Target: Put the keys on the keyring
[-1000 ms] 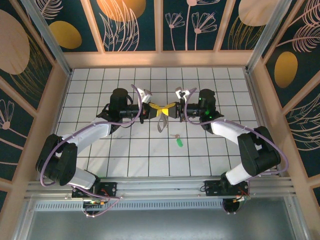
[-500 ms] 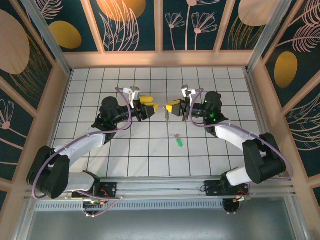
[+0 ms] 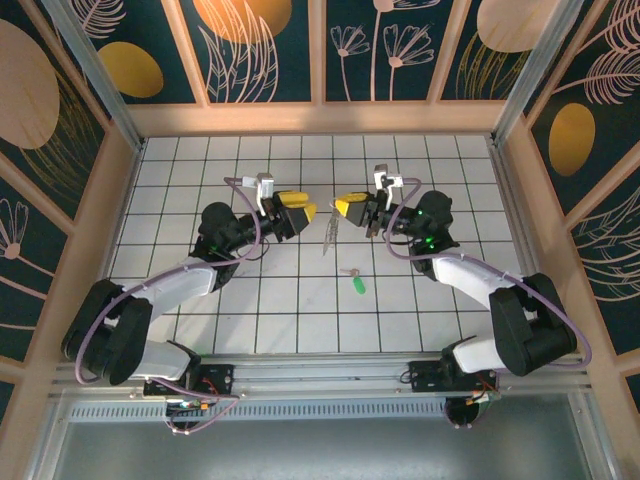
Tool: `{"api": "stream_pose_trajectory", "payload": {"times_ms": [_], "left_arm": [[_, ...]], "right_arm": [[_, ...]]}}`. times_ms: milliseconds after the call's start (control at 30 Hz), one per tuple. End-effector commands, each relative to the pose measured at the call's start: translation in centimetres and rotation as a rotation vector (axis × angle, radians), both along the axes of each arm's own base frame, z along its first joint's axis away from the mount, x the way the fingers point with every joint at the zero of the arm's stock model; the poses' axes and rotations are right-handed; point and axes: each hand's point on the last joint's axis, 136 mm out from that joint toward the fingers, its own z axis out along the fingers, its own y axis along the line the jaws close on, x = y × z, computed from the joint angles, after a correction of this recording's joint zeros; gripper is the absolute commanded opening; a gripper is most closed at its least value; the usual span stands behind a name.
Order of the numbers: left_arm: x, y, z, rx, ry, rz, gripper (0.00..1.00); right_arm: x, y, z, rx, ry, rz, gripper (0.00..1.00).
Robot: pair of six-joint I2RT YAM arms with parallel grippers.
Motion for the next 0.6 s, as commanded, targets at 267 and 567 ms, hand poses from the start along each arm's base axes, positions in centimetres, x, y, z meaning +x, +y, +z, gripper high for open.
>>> {"api": "stream_pose_trajectory", "payload": {"times_ms": [267,567], "left_arm": [[-1.4,-0.5,1.4,-0.073,-0.031,-0.085,0.59],[-1.5,-1.3,1.3,-0.072,-0.031,-0.111,0.54]], "right_arm": [[-0.7,1.0,2.2,0.067,-0.058,0.020,0.00],[-0.8,1.9,2.3,0.068,-0.058,0.043,0.00]]}}
